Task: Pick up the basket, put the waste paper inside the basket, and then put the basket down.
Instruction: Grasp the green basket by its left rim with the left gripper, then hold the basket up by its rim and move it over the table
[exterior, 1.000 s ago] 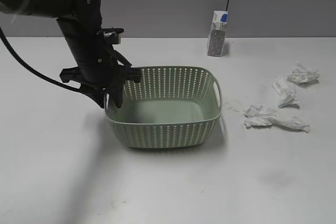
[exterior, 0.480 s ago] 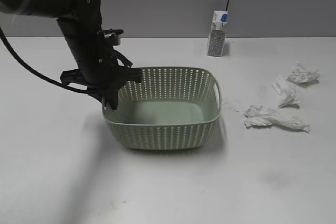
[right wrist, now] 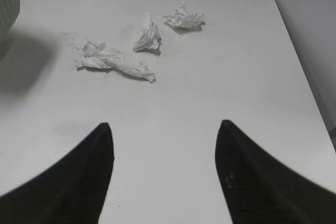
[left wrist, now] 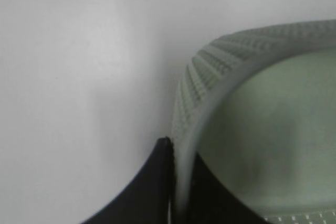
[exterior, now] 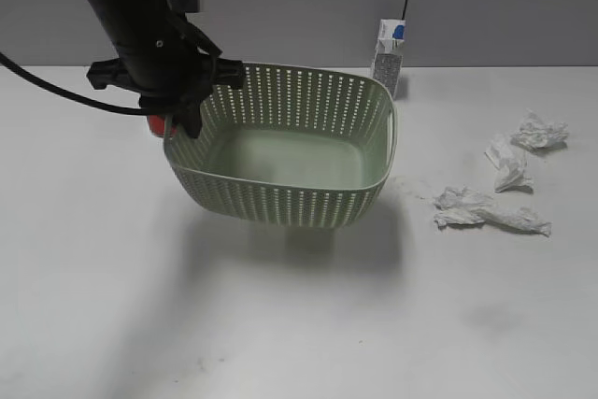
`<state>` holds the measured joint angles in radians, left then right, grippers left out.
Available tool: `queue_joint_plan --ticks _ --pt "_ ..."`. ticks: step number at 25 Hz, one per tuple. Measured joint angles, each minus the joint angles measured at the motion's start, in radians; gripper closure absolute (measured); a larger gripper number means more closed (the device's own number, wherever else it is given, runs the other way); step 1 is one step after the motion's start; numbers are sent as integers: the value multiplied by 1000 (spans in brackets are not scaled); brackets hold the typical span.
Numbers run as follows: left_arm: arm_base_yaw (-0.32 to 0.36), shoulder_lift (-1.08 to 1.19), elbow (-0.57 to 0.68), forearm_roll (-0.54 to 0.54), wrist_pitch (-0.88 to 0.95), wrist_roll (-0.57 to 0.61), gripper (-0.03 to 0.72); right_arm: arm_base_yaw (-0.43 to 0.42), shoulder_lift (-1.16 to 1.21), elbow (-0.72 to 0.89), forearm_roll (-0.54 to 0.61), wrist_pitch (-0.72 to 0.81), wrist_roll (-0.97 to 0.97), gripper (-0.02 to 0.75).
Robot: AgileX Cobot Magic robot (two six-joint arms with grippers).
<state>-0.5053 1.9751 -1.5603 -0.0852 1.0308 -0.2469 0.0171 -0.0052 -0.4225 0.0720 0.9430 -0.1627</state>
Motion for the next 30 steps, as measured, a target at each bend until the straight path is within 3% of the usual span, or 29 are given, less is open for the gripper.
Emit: queue_joint_plan --ticks 17,24,30 --pt "0 -18 -7 -79 35 -2 689 0 50 -17 0 -60 1 272" --pt "0 -18 -7 -84 33 -2 689 0 337 -68 42 -307 22 272" --pt "0 -18 -7 -85 -18 -2 689 0 713 -218 92 -337 26 272"
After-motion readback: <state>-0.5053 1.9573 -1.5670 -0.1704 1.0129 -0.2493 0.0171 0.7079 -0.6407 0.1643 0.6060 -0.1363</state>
